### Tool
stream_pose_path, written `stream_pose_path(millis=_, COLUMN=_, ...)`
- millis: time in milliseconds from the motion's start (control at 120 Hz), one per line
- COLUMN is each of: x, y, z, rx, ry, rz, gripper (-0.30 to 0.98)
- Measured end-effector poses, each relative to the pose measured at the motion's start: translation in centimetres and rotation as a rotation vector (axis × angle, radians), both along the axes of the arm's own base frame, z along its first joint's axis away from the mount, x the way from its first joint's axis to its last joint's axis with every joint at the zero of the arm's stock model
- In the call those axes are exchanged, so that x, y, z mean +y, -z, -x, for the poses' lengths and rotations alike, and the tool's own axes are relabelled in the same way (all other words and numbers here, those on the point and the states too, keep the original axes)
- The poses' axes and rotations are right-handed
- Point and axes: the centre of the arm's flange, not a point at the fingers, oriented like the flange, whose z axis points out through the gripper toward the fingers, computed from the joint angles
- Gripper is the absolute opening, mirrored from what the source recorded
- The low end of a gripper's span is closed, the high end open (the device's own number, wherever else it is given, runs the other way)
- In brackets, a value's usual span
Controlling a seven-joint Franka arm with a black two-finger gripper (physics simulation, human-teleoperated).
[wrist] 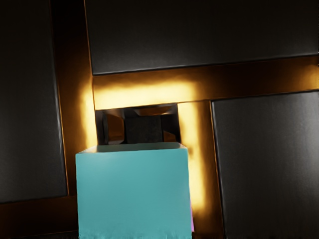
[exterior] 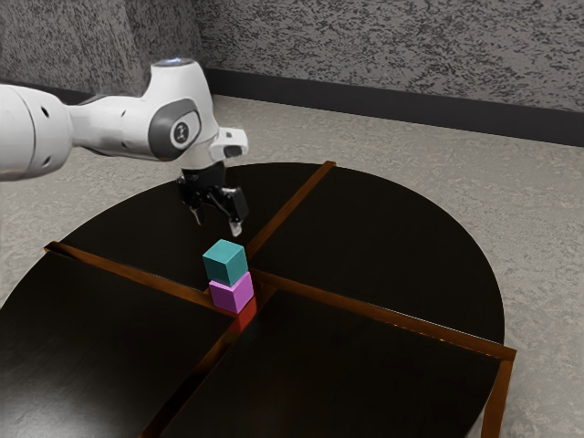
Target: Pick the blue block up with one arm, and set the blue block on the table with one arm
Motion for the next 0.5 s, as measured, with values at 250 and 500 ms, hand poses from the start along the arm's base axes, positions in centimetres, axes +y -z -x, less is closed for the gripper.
stream_pose_path(millis=250, x=-2.0, y=2.1, z=2.3, rx=0.030, ry=0.092, rz=0.020, gripper=0.69)
stream_pose_path(millis=500, x=-2.0, y=2.7, z=3.7, rx=0.029, ry=0.127, rz=0.034, gripper=0.69)
